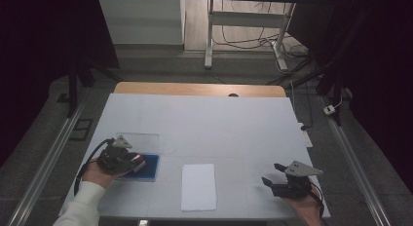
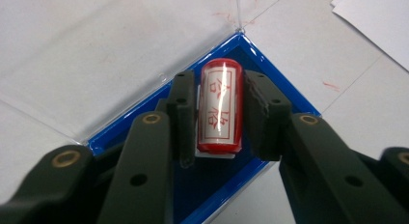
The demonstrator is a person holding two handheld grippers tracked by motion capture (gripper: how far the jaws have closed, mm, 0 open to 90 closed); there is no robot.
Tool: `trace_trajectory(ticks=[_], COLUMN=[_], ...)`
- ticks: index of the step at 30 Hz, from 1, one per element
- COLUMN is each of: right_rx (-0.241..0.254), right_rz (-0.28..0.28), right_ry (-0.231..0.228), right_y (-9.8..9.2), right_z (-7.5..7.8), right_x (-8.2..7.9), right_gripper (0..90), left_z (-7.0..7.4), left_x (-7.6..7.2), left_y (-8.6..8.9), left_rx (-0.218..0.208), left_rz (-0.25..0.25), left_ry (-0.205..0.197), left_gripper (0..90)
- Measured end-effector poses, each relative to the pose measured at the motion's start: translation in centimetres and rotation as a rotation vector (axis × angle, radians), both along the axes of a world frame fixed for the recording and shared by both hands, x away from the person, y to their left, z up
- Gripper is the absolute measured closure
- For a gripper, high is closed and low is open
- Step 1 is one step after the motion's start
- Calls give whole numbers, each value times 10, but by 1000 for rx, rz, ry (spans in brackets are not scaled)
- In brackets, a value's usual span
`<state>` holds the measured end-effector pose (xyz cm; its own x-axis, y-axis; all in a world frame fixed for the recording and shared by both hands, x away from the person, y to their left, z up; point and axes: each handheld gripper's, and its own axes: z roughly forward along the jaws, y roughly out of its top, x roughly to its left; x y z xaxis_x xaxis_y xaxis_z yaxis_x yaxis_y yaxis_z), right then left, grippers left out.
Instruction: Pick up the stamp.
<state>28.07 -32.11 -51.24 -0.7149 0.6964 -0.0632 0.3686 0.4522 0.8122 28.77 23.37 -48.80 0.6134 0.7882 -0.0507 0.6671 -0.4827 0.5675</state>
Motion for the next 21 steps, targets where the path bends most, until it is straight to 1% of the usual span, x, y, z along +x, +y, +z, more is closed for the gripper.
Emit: trace_trajectory(ticks=[7, 12, 21], right_rx=[5, -7, -14], right_rz=[-4, 0, -7], right_ry=[3, 10, 13], right_y=[-1, -1, 0], right_z=[-1, -1, -2], right_x=[0, 0, 0], right_gripper=[271, 272, 274], left_z=[0, 1, 2], left_x=[0, 0, -2], left_y=[1, 1, 4], left_rx=[2, 6, -1], left_rz=[3, 6, 9], left_ry=[-2, -5, -4], left_gripper=[697, 700, 701])
